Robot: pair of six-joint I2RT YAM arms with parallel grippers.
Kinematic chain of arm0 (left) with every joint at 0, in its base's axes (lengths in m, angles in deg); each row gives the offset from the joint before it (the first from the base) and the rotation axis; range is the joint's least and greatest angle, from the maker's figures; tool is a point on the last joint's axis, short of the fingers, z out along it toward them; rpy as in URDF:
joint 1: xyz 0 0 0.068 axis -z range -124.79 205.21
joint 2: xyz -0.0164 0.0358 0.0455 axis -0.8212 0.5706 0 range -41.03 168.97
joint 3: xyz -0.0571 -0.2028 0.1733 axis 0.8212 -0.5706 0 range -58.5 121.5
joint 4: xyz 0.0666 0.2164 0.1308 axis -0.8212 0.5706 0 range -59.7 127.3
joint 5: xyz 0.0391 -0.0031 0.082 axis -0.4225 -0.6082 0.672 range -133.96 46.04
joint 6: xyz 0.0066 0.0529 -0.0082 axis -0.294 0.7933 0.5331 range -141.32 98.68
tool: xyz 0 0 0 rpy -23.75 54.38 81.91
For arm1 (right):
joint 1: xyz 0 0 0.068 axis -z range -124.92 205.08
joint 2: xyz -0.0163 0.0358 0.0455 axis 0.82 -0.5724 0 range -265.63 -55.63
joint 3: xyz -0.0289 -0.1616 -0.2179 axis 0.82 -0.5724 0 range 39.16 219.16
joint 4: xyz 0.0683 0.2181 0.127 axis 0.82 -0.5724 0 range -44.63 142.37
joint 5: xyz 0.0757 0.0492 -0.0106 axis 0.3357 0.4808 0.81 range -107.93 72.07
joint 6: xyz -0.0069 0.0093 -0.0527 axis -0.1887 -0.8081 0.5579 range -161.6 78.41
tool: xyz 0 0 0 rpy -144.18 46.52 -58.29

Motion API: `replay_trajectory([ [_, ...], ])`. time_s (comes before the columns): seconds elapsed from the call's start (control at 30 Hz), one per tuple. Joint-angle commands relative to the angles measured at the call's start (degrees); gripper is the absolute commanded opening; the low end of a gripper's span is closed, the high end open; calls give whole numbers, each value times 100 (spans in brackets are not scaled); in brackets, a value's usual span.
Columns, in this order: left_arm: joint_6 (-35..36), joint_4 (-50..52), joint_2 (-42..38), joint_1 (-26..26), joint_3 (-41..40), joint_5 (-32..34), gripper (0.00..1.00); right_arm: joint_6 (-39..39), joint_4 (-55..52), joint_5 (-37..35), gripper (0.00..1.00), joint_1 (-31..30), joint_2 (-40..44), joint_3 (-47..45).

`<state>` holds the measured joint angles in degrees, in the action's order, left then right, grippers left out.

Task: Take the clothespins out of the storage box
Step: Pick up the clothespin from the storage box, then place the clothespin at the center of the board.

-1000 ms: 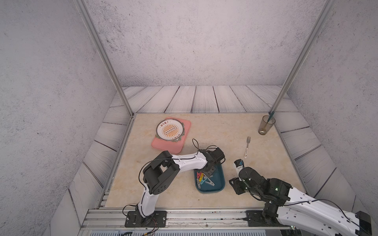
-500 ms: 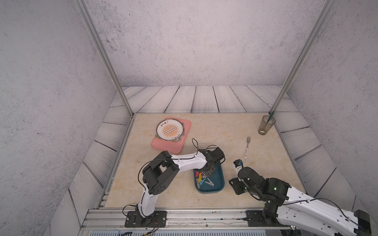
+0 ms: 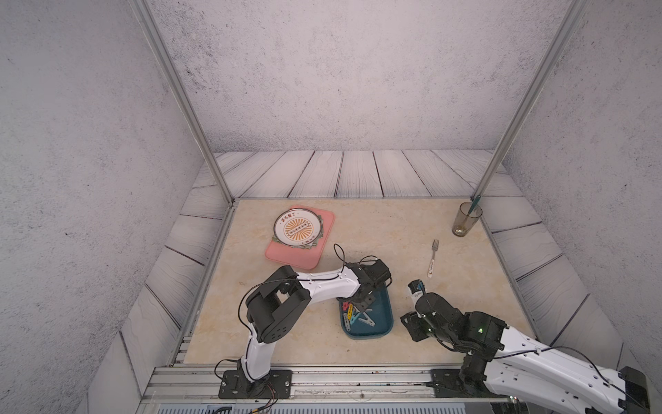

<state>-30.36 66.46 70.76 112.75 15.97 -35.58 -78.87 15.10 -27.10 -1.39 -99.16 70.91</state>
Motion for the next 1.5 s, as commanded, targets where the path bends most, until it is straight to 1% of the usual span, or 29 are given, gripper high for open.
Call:
replay_trajectory([
  [0.0,10,75,180,-21,-74,-63,44,12,-78,-111,35,-29,89,58],
  [0.07,8,84,211,-26,-74,-112,41,10,-87,-113,35,-18,103,51],
  [0.2,45,92,195,-28,-19,-154,30,1,-87,-128,35,-27,120,49],
  [0.3,99,93,89,-37,61,-101,24,-7,-87,-127,35,-28,128,35],
  [0.47,279,102,-325,-85,250,-109,21,-5,-70,-120,35,-26,152,24],
  [0.67,539,14,-1072,-222,314,-517,21,6,-4,-100,35,-28,105,24],
  [0.77,596,133,-1293,-535,321,-1096,20,27,34,-83,35,-20,33,49],
  [0.83,643,146,-1451,-893,213,-1511,20,53,54,-53,35,-25,-28,83],
  [0.93,838,221,-1740,-1414,-56,-1963,20,89,57,-32,35,-22,-125,130],
  [1.03,1106,311,-2053,-1824,-408,-2260,20,136,168,-6,35,-25,-214,139],
  [1.23,1619,445,-2528,-2430,-1130,-2415,21,275,326,88,35,-23,-599,306],
  [1.3,1758,398,-2614,-2518,-1410,-2391,21,348,344,137,35,-24,-797,417],
  [1.47,1874,49,-2590,-2537,-2057,-2016,23,448,448,311,35,-27,-1393,868],
])
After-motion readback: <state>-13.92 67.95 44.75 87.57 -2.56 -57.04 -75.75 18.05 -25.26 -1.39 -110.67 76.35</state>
